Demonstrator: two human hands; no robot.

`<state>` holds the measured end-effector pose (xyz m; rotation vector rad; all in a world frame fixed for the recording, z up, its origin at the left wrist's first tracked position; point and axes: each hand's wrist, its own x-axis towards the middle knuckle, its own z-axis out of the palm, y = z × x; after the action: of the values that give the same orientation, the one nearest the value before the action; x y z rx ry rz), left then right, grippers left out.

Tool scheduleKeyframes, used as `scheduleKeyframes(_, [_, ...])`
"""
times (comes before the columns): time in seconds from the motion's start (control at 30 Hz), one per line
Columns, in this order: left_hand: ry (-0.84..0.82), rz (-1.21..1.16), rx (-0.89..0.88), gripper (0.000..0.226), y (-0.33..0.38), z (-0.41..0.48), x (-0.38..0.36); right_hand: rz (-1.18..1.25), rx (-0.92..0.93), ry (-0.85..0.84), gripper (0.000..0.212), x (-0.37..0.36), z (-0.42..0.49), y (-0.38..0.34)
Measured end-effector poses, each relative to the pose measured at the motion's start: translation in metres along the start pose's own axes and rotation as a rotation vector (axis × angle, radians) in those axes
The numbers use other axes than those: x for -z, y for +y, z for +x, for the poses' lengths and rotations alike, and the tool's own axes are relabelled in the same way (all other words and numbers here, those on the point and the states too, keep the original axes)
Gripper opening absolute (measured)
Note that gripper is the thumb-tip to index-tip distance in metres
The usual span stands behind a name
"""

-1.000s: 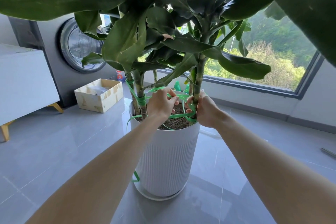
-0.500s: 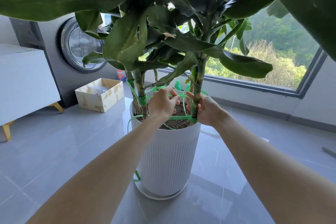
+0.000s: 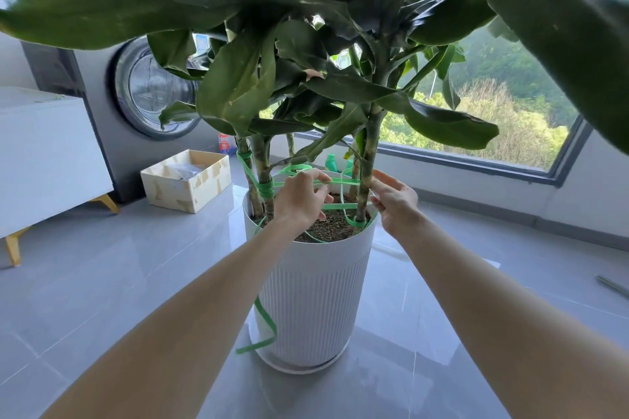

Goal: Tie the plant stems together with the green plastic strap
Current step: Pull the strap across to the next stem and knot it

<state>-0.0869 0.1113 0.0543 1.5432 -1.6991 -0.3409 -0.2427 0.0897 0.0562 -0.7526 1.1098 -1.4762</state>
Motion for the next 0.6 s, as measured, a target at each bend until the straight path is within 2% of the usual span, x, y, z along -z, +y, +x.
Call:
scheduleKeyframes(0.2, [-0.022, -0.042, 0.018, 0.026, 0.001, -0.009, 0.014, -0.691, 0.437, 0.194, 0.018, 0.008, -0.008, -0.002])
scheduleKeyframes(0.27, [-0.009, -0.075, 0.040, 0.019, 0.001, -0.013, 0.019, -0.873, 0.445, 0.192, 0.026, 0.010, -0.014, -0.004])
scheduleKeyframes(0.33, [0.010, -0.121, 0.072, 0.015, 0.002, -0.017, 0.024, -0.977, 0.377, 0.176, 0.042, 0.010, -0.021, -0.004])
scheduleKeyframes(0.4, [-0.001, -0.110, 0.097, 0.015, 0.003, -0.021, 0.028, -1.012, 0.303, 0.160, 0.049, 0.010, -0.026, -0.002])
scheduleKeyframes(0.47, [-0.040, -0.080, 0.095, 0.015, 0.005, -0.025, 0.030, -1.009, 0.230, 0.098, 0.048, 0.009, -0.034, -0.001])
scheduleKeyframes(0.6, [-0.102, -0.042, 0.064, 0.020, 0.013, -0.034, 0.037, -0.717, 0.070, -0.060, 0.040, 0.008, -0.054, -0.008])
